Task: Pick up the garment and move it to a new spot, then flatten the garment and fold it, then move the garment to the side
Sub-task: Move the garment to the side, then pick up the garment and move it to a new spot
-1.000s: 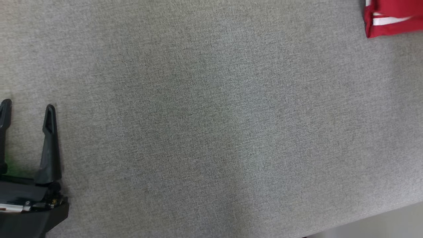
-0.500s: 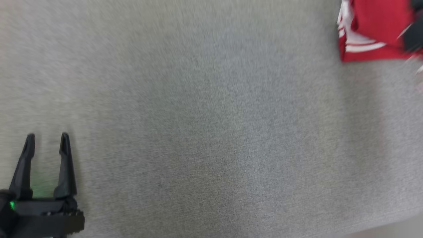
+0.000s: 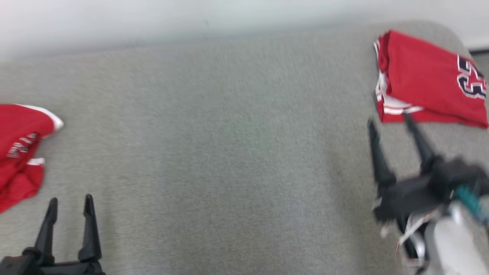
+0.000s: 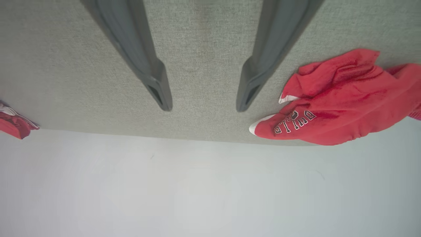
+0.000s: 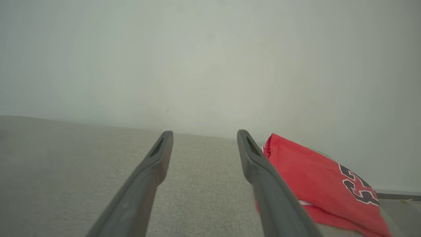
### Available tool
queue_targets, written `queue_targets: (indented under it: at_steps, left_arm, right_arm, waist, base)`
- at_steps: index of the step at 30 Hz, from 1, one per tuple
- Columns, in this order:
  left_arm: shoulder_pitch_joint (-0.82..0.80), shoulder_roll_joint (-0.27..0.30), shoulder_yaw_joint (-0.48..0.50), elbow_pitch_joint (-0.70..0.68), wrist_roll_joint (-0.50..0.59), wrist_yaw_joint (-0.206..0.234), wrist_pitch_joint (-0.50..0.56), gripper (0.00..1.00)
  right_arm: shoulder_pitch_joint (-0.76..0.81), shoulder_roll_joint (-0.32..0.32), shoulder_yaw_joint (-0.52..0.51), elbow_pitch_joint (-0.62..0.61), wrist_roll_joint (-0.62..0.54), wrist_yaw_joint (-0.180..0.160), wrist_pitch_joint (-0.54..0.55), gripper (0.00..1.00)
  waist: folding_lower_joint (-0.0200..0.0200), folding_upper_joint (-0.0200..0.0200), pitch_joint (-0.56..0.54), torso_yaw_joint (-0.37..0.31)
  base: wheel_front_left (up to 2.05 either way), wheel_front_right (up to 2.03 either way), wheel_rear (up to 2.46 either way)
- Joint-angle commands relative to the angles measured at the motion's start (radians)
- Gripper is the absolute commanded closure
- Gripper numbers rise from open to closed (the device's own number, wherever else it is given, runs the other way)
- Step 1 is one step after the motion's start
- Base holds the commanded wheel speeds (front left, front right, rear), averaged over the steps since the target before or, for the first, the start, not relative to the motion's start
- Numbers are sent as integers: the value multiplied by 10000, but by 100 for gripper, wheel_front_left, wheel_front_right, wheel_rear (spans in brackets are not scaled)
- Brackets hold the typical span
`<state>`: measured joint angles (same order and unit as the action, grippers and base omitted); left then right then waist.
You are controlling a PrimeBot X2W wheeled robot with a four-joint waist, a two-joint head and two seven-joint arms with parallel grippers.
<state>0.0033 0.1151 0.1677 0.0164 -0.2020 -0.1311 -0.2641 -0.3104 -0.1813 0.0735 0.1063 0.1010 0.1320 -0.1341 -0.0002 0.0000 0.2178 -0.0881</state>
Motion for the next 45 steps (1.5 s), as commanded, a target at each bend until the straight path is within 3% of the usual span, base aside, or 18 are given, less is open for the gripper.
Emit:
queue_targets:
  at_steps: [1, 8, 16, 34, 45]
  left_arm:
    - [95, -26, -26, 61, 109, 15, 2, 0]
    - [278, -145, -257, 595, 233, 14, 2, 0]
    - [480, -280, -374, 1025, 392, 14, 2, 0]
    - [427, -274, -497, 1508, 524, 14, 2, 0]
    - [-76, -188, -260, 1565, 543, 24, 2, 0]
  right_arm:
    - [266, 85, -30, -80, 17, -24, -71, 0]
    - [2325, 739, -214, -212, 137, -24, -368, 0]
    - [3651, 1166, -351, -258, 484, -24, -718, 0]
    - [4092, 1304, -296, 245, 385, -24, -970, 0]
    - [3900, 1313, -28, 500, 570, -24, -1054, 0]
  waist:
    - [2, 0, -796, 620]
    - [2, 0, -1427, 895]
    - [2, 0, -1956, 1130]
    - [2, 0, -2182, 1408]
    - [2, 0, -1931, 3064]
  base:
    - [0, 0, 0]
    - [0, 0, 0]
    - [0, 0, 0]
    - [0, 0, 0]
    - [0, 0, 0]
